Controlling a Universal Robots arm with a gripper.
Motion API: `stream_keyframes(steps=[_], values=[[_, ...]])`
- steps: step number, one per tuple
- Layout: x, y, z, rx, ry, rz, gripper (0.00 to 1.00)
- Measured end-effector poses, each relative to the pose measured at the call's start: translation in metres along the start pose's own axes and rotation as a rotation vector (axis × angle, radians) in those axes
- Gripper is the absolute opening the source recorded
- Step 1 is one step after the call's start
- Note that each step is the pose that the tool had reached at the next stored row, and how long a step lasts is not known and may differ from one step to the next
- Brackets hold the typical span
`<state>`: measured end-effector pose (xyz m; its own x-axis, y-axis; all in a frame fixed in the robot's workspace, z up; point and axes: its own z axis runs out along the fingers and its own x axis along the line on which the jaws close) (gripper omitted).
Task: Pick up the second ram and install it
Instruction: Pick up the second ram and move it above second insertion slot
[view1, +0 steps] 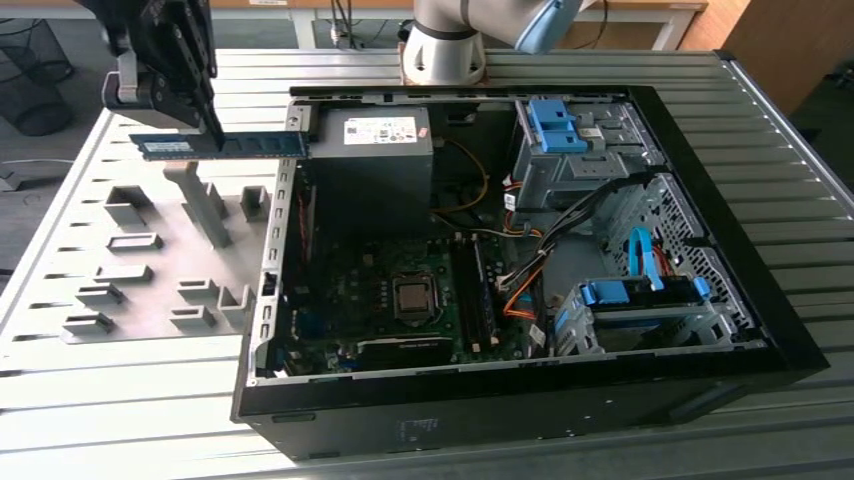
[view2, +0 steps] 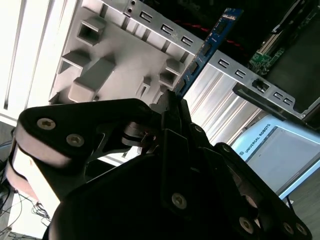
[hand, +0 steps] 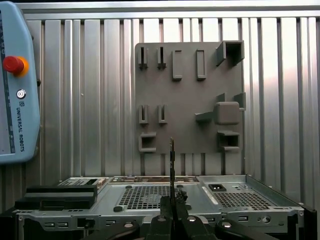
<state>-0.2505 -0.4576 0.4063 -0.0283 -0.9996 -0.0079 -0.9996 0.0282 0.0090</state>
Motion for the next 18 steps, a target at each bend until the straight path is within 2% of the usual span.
stream_keyframes(steps=[8, 18], values=[[-0.0003, -0.012, -0.0001, 0.0, -0.0001, 0.0, 0.14], [-0.0009, -0.0312, -0.0003, 0.0, 0.0, 0.0, 0.14]])
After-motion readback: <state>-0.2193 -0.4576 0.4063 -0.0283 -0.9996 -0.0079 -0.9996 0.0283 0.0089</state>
